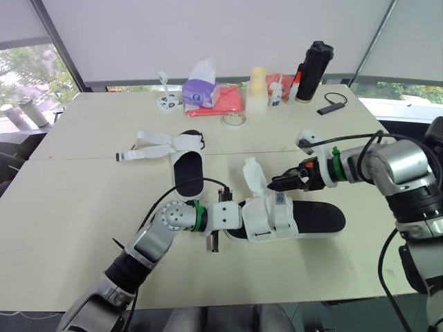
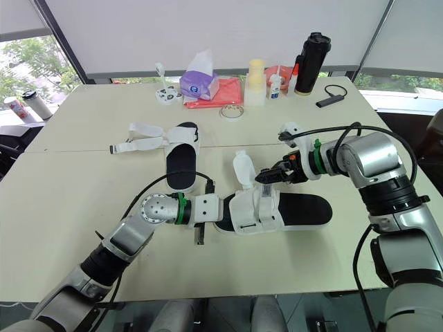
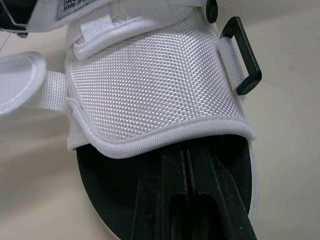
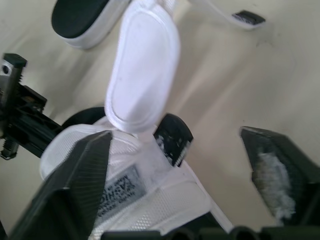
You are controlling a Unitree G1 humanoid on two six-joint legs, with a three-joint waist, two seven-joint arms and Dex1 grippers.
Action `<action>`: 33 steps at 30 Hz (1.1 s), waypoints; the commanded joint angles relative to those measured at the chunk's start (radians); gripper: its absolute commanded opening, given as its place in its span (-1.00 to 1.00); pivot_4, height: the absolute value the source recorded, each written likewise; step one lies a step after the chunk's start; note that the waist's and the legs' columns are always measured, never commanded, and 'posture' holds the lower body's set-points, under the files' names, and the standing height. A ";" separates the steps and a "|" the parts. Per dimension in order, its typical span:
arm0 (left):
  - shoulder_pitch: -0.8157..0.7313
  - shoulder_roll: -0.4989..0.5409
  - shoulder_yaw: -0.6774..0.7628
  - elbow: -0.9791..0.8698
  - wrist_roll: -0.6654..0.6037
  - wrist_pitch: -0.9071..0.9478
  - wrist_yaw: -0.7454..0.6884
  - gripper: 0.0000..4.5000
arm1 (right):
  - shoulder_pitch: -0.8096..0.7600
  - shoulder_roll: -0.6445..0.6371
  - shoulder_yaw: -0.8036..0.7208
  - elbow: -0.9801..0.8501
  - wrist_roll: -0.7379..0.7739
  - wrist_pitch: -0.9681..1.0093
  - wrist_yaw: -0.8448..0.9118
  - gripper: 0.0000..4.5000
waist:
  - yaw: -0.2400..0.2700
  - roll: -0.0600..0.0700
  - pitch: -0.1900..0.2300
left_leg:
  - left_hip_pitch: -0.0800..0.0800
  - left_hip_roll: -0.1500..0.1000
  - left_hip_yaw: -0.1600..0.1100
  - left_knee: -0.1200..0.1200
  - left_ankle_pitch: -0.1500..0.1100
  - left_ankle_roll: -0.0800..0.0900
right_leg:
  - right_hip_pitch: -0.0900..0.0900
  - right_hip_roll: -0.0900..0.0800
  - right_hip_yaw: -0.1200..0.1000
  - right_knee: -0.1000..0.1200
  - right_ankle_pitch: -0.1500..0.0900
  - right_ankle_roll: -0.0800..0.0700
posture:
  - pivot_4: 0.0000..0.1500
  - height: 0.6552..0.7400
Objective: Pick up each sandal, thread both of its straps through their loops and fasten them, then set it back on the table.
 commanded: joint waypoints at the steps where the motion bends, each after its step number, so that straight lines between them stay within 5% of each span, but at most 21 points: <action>1: 0.025 0.013 -0.023 0.041 0.029 0.036 0.000 -1.00 | -0.024 -0.002 -0.020 -0.005 -0.008 -0.002 0.018 -0.10 | 0.000 0.000 0.000 | 0.000 0.000 0.000 0.000 0.000 0.000 | 0.000 0.000 0.000 0.000 0.000 0.000 | 1.00 0.75; 5: 0.025 0.012 -0.021 0.045 0.029 0.033 0.002 -1.00 | -0.025 0.002 -0.016 -0.019 -0.002 0.008 0.037 -0.95 | 0.000 0.000 0.000 | 0.000 0.000 0.000 0.000 0.000 0.000 | 0.000 0.000 0.000 0.000 0.000 0.001 | 1.00 0.75; 23: 0.028 0.015 -0.036 0.113 0.027 -0.013 -0.011 -1.00 | -0.048 -0.064 -0.118 -0.248 0.155 -0.001 0.241 -0.95 | 0.001 0.000 0.000 | 0.000 0.000 0.000 0.000 0.000 0.000 | 0.000 0.000 0.000 0.000 0.000 0.001 | 1.00 0.75; 33: 0.022 0.014 -0.043 0.130 0.029 -0.032 -0.022 -1.00 | -0.102 -0.050 -0.122 -0.209 0.169 -0.028 0.257 -0.95 | 0.000 0.000 0.000 | 0.000 0.000 0.000 0.001 0.000 0.000 | 0.000 0.000 0.000 0.001 0.000 0.000 | 1.00 0.75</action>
